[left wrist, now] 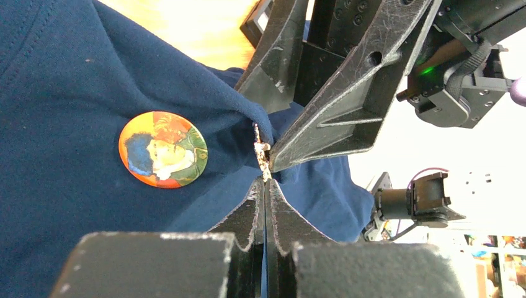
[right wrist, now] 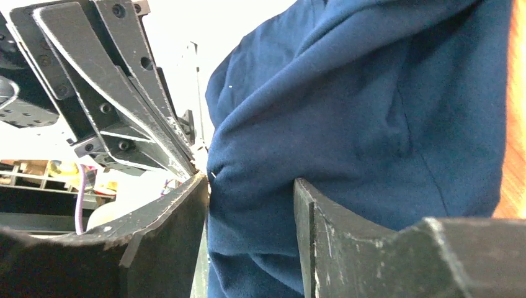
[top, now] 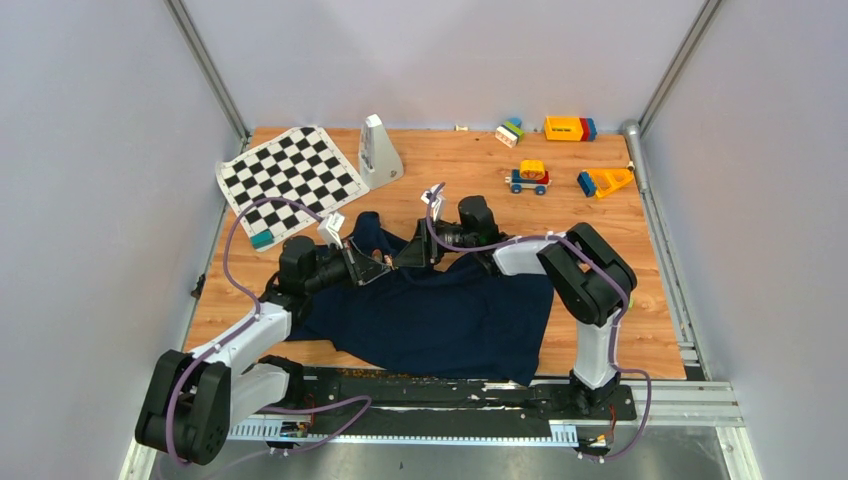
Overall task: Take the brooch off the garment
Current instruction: Remove the brooch from the clothes.
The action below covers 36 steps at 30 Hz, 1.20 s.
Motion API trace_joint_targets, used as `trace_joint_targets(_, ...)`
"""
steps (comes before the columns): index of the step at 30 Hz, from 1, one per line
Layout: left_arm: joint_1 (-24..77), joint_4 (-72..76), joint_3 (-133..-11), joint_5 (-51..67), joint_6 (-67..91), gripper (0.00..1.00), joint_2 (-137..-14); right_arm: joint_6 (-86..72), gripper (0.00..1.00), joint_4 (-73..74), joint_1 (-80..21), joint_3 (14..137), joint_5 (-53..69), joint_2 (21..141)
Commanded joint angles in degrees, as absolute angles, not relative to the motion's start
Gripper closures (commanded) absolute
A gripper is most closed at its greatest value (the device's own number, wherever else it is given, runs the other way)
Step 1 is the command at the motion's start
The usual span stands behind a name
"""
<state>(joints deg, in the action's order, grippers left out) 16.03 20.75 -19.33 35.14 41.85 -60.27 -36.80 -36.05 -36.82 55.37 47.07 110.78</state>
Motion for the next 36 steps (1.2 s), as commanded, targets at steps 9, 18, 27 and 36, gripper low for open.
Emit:
trace_joint_targets(9,16.2,28.2,-18.1,38.5,42.0,1.0,-59.5,-47.4,0.55,-51.1,-35.1,55.7,53.4,113.7)
trace_joint_targets(18,16.2,29.0,-17.1,38.0,41.6,1.0,-59.1,-48.6,0.63,-51.4,-35.0,56.3,54.5,114.5)
trace_joint_targets(27,16.2,28.7,-17.3,38.5,40.6,1.0,-58.7,-48.4,0.67,-49.6,-35.1,57.8,55.2,115.8)
trace_joint_targets(36,16.2,27.4,-17.4,38.0,38.7,1.0,-58.6,-46.4,0.71,-45.4,-35.8,60.0,55.2,116.9)
